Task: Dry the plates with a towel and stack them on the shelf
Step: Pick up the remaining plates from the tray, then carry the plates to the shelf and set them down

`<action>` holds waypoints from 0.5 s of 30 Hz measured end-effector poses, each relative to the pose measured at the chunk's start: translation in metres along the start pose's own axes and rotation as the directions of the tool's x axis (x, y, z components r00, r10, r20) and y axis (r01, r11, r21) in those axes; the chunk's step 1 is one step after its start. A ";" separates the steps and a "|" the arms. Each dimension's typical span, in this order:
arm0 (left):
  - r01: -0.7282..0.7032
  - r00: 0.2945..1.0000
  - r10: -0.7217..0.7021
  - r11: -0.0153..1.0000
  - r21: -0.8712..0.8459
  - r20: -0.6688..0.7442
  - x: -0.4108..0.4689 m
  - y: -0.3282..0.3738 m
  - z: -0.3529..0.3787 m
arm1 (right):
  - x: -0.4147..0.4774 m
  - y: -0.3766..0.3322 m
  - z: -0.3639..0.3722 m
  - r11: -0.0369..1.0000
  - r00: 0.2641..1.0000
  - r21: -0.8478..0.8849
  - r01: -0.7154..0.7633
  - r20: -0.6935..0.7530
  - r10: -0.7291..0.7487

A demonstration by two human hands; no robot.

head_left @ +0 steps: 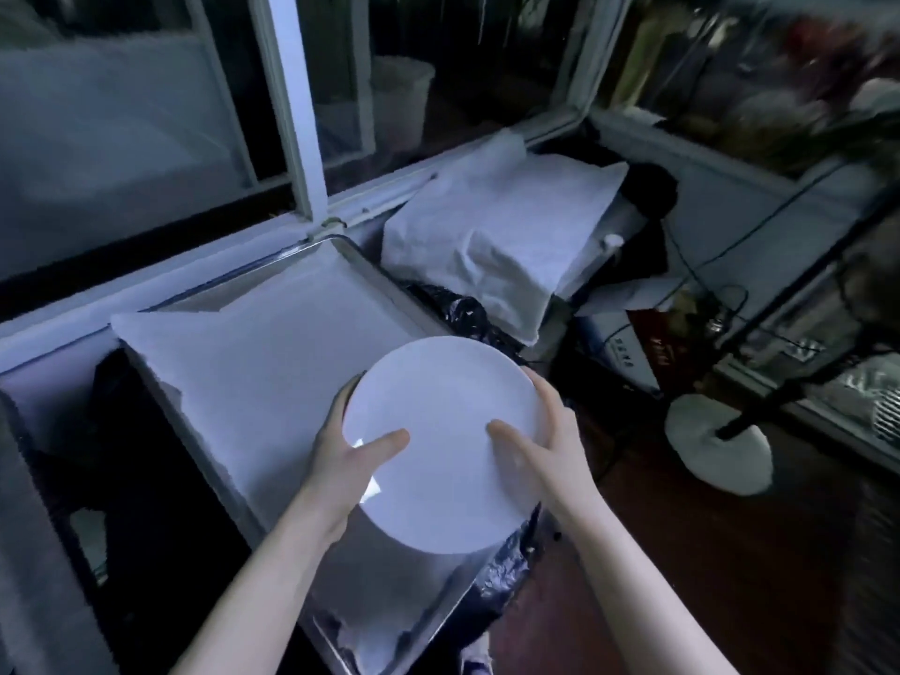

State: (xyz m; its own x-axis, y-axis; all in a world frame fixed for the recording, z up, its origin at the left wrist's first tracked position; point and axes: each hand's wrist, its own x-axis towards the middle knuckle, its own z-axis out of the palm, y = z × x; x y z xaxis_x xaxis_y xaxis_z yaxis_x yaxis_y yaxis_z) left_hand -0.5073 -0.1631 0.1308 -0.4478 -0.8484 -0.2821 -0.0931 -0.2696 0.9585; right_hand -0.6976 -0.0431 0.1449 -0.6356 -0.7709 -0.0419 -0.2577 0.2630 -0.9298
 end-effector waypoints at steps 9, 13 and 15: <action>-0.013 0.846 -0.023 0.998 0.065 0.532 -0.095 0.007 0.168 | -0.178 0.034 -0.157 0.979 0.840 0.107 -0.173 -0.502 0.203; -0.124 0.678 -0.024 0.981 0.147 0.734 -0.167 0.002 0.256 | -0.276 0.055 -0.223 0.963 0.674 0.183 -0.199 -0.687 0.270; -0.181 0.588 -0.034 0.968 0.173 0.808 -0.214 -0.009 0.299 | -0.333 0.066 -0.255 0.957 0.581 0.205 -0.203 -0.762 0.286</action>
State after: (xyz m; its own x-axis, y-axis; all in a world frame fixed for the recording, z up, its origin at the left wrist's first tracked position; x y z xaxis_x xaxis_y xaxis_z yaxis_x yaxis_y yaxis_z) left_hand -0.6765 0.1570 0.1953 -0.9788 -0.1212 -0.1651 -0.1628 -0.0290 0.9862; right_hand -0.6885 0.3787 0.1910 -0.9975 0.0696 -0.0120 0.0317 0.2890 -0.9568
